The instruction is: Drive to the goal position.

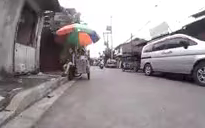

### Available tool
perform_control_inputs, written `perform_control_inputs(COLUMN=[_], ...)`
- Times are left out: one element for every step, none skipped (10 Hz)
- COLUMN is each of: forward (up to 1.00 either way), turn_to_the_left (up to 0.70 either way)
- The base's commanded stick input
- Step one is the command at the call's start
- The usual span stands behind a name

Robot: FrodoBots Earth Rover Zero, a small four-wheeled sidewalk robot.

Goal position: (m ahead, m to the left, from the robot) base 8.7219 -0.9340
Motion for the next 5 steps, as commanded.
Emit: perform_control_inputs(forward=[1.0, 1.0, 1.0, 1.0, 1.0], turn_to_the_left=[0.0, 0.0, 0.0, 0.0, 0.0])
